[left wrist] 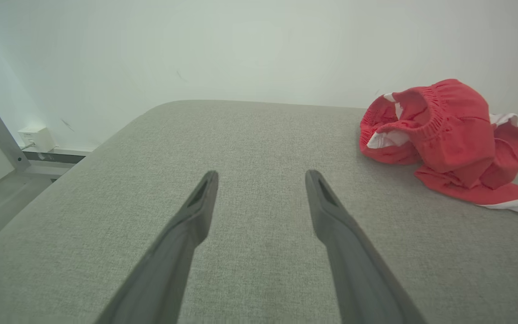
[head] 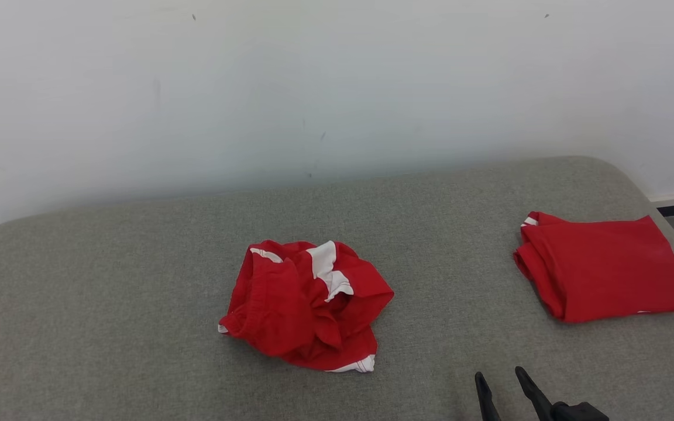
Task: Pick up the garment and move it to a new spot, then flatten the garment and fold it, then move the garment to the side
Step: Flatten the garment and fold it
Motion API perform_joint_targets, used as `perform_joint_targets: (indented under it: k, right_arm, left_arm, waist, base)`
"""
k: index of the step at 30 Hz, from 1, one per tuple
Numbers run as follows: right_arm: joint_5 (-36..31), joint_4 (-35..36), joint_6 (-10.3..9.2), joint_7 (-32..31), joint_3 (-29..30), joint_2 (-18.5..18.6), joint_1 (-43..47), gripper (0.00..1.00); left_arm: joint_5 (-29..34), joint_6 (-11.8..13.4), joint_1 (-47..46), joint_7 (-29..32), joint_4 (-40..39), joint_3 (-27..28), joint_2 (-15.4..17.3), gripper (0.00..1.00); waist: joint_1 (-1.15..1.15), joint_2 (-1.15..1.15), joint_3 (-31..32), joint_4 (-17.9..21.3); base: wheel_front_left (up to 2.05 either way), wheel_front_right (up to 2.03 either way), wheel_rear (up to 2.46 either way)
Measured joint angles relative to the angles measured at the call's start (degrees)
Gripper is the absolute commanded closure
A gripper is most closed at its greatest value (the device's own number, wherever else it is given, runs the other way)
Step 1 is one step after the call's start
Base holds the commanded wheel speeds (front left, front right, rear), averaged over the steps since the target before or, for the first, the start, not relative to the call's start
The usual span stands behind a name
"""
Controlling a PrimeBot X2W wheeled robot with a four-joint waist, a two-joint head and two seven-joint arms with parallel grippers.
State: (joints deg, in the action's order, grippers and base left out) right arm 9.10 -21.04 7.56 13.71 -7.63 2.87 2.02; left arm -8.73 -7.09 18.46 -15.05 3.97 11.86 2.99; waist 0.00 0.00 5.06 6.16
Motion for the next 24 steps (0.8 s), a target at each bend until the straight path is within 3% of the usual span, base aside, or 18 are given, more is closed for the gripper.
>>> perform_joint_targets:
  k: [17,24]
  right_arm:
    - [-0.60,-0.32,0.00,0.43,-1.15,0.00,-0.91,0.00]
    - [-0.98,0.10,0.00,0.40,-1.45,0.00,-1.77,0.00]
  left_arm:
    - [-3.22,-0.42,-2.01,0.00,4.01,-1.80,2.87,0.00]
    - [-7.00,-0.42,-8.43,0.01,6.83,-7.72,7.50,0.00]
  waist:
    - [0.00,0.00,-0.52,0.03]
    - [0.00,0.00,-1.24,1.56]
  base:
    - [0.00,0.00,0.00]
    - [0.00,0.00,0.00]
